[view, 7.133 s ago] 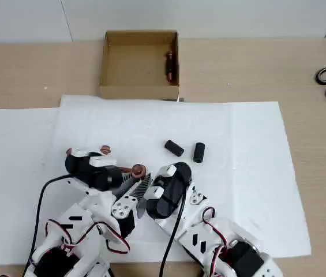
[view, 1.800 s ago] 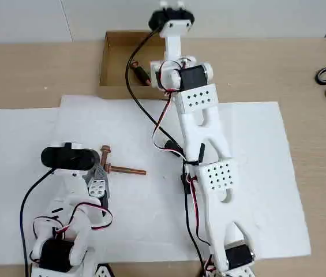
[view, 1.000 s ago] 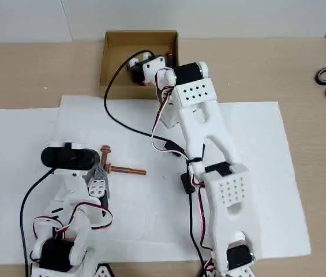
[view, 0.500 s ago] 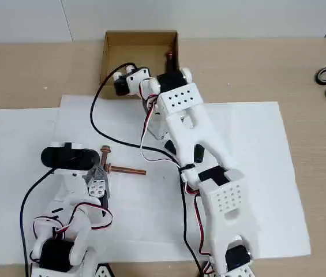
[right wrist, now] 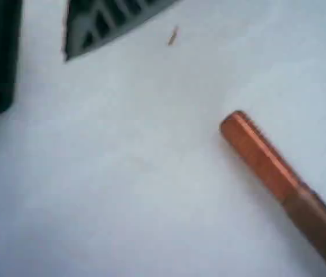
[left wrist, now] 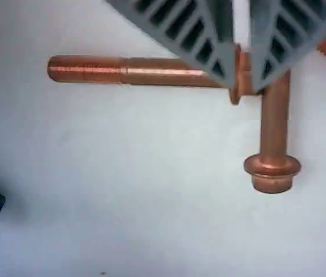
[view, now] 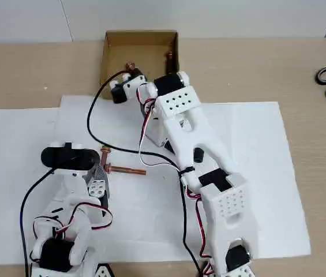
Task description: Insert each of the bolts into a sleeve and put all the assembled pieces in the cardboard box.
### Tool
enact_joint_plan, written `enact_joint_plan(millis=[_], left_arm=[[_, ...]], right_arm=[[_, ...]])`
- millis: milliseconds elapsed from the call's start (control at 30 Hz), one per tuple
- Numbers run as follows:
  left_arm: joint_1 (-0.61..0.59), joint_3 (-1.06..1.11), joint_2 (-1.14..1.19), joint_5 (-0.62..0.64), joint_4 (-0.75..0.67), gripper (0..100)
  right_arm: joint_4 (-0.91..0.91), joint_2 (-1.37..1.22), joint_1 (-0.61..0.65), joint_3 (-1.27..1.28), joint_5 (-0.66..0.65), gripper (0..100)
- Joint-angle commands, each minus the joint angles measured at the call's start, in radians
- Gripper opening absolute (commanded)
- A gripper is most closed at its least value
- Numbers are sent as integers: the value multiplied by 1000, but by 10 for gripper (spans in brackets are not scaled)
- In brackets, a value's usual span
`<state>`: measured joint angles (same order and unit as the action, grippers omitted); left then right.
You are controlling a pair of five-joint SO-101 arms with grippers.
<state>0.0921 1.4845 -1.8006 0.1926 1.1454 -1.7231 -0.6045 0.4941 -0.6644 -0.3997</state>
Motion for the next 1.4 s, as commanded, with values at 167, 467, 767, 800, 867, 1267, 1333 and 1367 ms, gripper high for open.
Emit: enact_joint_plan(millis=[167,467,767,800,867,1267,1333,1367], left_arm=[[-2,-12,-11,-5,0,6],[-2,-12,-11,-5,-2,6],[-2,-12,-11,-5,0,6],[-2,-12,-11,-5,0,6],[-2,-12,-11,-5,2,6],[-2,-12,-11,-5,0,6],[-2,-12,-11,-5,0,6],[-2,-12,-11,-5,2,6]], right_arm=[[-4,71,-12,103,-69,247],[8,64,-13,146,-71,165],[45,4,-35,150,-110,154],[45,-10,-42,150,-110,154],[45,-36,-51,149,-110,154],[79,-116,-68,147,-153,169],[79,-113,-65,147,-155,193],[79,-110,-64,147,-160,193]])
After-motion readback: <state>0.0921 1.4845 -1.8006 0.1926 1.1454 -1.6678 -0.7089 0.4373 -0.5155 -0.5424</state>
